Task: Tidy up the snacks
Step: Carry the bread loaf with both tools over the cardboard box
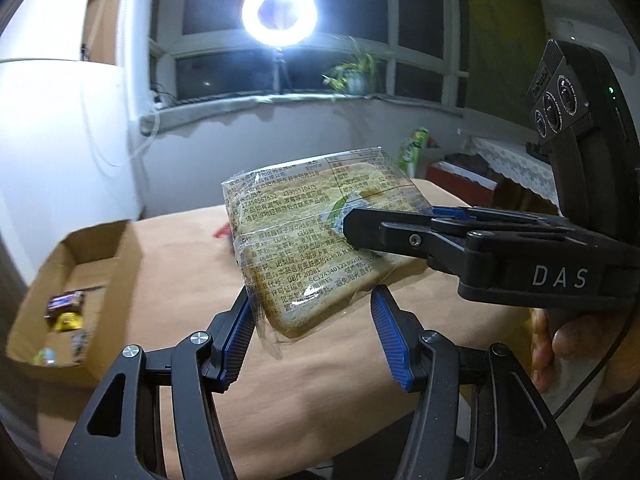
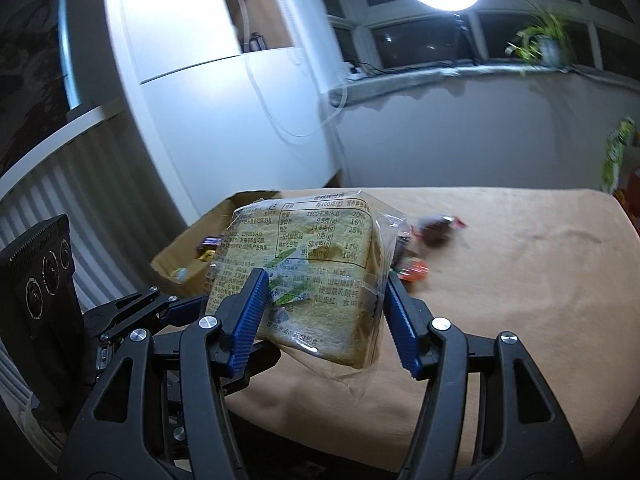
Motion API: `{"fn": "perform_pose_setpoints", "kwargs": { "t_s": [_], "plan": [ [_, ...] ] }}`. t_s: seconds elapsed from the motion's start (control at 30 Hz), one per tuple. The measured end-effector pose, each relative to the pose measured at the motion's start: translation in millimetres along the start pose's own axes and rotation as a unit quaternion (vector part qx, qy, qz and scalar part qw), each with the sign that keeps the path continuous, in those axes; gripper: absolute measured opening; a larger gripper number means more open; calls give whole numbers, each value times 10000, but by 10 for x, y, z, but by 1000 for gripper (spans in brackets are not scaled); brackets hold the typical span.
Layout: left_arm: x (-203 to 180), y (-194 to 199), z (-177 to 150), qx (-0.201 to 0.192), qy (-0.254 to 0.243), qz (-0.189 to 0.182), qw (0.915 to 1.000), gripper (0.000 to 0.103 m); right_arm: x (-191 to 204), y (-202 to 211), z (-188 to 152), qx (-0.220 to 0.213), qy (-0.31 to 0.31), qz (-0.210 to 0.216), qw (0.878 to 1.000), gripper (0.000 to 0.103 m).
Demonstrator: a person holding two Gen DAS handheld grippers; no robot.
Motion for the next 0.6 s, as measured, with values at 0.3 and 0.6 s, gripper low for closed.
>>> {"fn": "perform_pose_setpoints", "kwargs": {
  "t_s": [0.3, 0.6],
  "plan": [
    [535, 320, 22, -309, 138, 435, 9985, 57, 716, -259, 127, -84, 433, 346, 9984, 61],
    [987, 484, -76, -363, 344, 787, 9956, 57, 1206, -599, 115, 64, 675, 613, 9958, 61]
  ]
}}
Point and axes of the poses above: each gripper's, at about its wrist camera, not at the fingertips, and y roughly against the way its jaws point, x to its left, z to its top, the point moved 5 cm from there along -y, roughly the way its jaws point, and after that the axes turned 9 degrees about -x, right-handed, at the moved point
